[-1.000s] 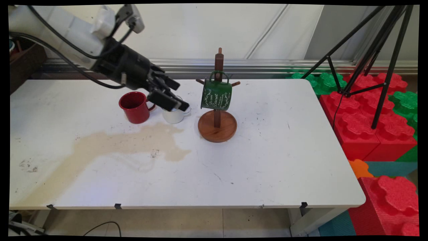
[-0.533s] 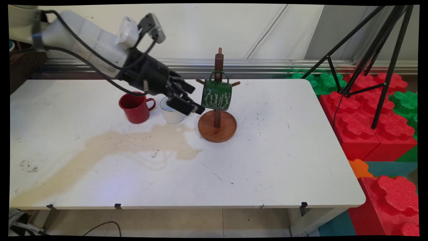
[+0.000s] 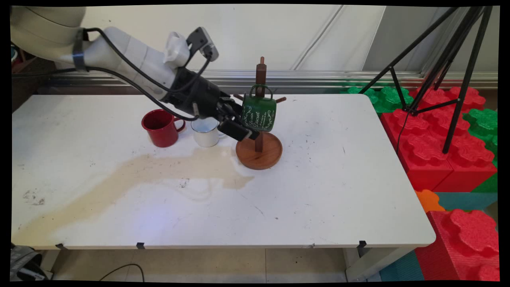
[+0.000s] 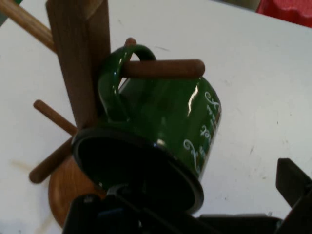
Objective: Pick up the green mug from the rack
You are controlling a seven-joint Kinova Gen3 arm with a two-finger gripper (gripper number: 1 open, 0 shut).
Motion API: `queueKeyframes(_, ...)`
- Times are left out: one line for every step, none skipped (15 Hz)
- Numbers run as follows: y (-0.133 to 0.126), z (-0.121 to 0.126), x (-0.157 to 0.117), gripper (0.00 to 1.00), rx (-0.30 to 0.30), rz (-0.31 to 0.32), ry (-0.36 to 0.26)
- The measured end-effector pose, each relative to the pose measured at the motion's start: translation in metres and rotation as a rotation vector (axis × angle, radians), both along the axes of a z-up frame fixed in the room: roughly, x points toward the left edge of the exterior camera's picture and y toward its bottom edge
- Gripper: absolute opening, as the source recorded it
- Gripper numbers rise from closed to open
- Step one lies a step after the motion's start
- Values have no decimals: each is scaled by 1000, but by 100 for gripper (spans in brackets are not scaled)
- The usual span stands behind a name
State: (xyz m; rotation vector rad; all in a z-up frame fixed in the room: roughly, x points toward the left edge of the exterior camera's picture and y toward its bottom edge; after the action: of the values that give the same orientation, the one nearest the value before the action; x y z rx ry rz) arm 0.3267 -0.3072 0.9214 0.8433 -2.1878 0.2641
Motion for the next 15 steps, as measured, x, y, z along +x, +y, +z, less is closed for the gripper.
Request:
queueKeyframes(-2, -2, -3, 100, 1, 0, 3)
queueKeyframes(-3, -4, -5, 100, 3, 0, 5)
queueKeyframes(-4, -5, -7, 100, 3, 1, 7)
queueKeyframes(-5, -7, -9, 100, 4, 1, 9)
queueKeyframes(-6, -8, -11, 100, 5, 2, 12)
queueKeyframes(-7, -9, -12, 100, 5, 2, 13)
queueKeyframes(-7, -10, -14, 100, 5, 2, 14)
queueKeyframes(-8, -11, -14, 0, 5, 1, 15)
queueKeyframes(-8, -11, -15, 0, 4, 0, 15)
queueKeyframes(-9, -12, -16, 0, 3, -1, 16)
queueKeyframes(-9, -12, -17, 0, 1, -3, 16)
queueKeyframes(-9, -13, -17, 0, -2, -6, 16)
queueKeyframes(-9, -13, -17, 0, -4, -7, 16)
queueKeyframes(-10, -13, -17, 0, -8, -10, 15)
queueKeyframes(-10, -12, -17, 0, -13, -14, 13)
